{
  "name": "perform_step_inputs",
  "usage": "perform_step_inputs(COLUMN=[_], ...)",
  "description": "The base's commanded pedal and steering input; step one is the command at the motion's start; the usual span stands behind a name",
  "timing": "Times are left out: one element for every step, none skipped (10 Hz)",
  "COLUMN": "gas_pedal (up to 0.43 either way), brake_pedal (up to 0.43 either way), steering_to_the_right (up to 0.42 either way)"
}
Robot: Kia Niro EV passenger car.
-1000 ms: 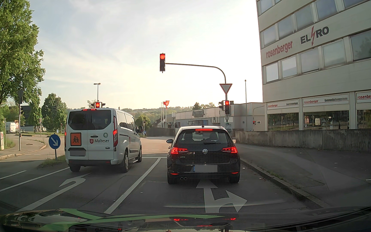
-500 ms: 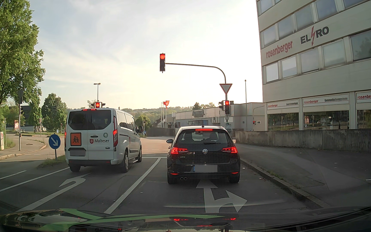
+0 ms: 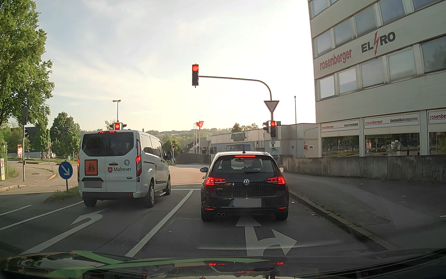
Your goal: Follow the waypoints while adhering to traffic rules and regulations
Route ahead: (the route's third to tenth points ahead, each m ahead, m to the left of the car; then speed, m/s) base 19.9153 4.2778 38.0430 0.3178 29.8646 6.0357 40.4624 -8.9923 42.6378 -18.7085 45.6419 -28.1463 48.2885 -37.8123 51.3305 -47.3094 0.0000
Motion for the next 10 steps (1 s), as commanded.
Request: perform_step_inputs(gas_pedal=[0.0,0.0,0.0,0.0,0.0,0.0,0.0,0.0,0.0,0.0], brake_pedal=[0.518,0.518,0.518,0.518,0.518,0.518,0.518,0.518,0.518,0.518], steering_to_the_right=[-0.021,-0.021,-0.021,-0.021,-0.021,-0.021,-0.021,-0.021,-0.021,-0.021])
